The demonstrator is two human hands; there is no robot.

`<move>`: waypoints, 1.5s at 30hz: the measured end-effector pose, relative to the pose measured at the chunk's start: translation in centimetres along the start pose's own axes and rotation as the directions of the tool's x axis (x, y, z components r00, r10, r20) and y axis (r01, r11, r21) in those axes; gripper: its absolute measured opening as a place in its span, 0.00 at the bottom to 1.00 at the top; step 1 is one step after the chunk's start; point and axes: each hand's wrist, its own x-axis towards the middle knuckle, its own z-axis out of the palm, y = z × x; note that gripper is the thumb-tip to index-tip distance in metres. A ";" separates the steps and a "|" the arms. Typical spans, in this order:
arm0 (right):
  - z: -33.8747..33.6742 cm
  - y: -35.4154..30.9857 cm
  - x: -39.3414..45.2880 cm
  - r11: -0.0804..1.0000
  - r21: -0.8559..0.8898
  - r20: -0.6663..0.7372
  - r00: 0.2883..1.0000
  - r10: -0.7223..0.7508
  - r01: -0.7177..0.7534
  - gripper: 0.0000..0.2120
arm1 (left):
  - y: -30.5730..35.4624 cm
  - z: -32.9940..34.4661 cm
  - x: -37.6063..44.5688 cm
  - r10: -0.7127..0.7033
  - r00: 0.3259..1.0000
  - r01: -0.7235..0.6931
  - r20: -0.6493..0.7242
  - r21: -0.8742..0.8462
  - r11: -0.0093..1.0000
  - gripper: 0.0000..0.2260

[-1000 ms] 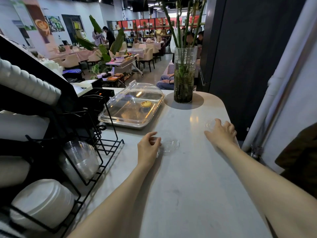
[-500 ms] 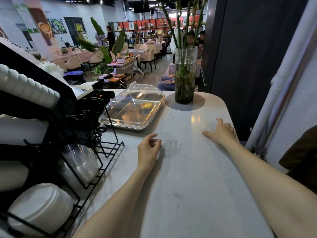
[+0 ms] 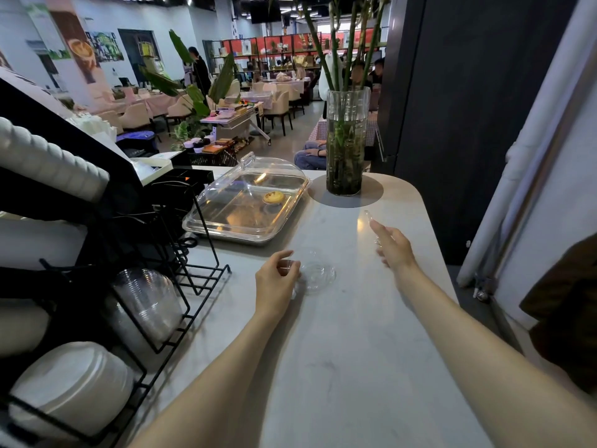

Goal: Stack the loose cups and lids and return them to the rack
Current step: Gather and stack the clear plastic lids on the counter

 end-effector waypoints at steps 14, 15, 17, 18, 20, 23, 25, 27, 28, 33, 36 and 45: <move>1.6 0.9 -3.1 0.974 -0.219 0.329 0.944 0.024 0.051 0.14 | -0.2 -0.1 -0.1 0.031 0.999 -0.032 0.023 0.032 0.999 0.12; 1.8 1.2 -3.2 0.956 -0.276 0.328 0.945 -0.007 0.103 0.09 | -0.1 -0.1 -0.1 0.030 0.999 -0.031 0.022 0.035 0.999 0.12; 2.3 1.6 -3.1 0.906 -0.386 0.300 0.952 -0.055 0.174 0.07 | -0.2 -0.1 -0.1 0.027 0.999 -0.027 0.017 0.035 0.999 0.12; 2.6 1.8 -3.0 0.878 -0.434 0.283 0.956 -0.081 0.203 0.07 | -0.2 -0.1 -0.1 0.024 1.000 -0.025 0.019 0.030 0.999 0.12; 3.1 2.0 -2.9 0.821 -0.514 0.269 0.956 -0.121 0.248 0.08 | -0.2 -0.1 -0.1 0.022 1.000 -0.022 0.022 0.026 0.999 0.11; 3.6 2.4 -2.8 0.780 -0.563 0.262 0.954 -0.144 0.272 0.09 | -0.2 0.0 0.0 0.027 1.000 -0.027 0.015 0.019 0.999 0.11; 3.8 2.5 -2.7 0.766 -0.580 0.246 0.956 -0.160 0.277 0.11 | -0.2 -0.1 -0.1 0.034 0.999 -0.034 0.019 0.018 0.999 0.12; 4.0 2.5 -2.6 0.758 -0.589 0.236 0.957 -0.169 0.279 0.11 | 0.0 -0.1 -0.1 0.048 0.999 -0.049 0.026 0.034 0.998 0.13; 4.1 2.5 -2.5 0.758 -0.588 0.235 0.956 -0.174 0.282 0.11 | 0.0 -0.2 -0.1 0.052 0.998 -0.053 0.032 0.043 0.998 0.14; 4.7 3.0 -2.7 0.737 -0.584 0.254 0.939 -0.233 0.341 0.12 | 0.0 -0.2 -0.1 0.039 0.998 -0.044 0.053 0.089 0.995 0.12; 5.2 3.3 -2.9 0.731 -0.583 0.252 0.934 -0.253 0.355 0.14 | -0.1 -0.2 -0.1 0.038 0.998 -0.042 0.047 0.083 0.996 0.12; 5.5 3.3 -3.1 0.891 -0.335 0.264 0.939 -0.222 0.305 0.07 | -0.2 -0.2 -0.1 0.030 0.998 -0.029 0.057 -0.025 0.999 0.12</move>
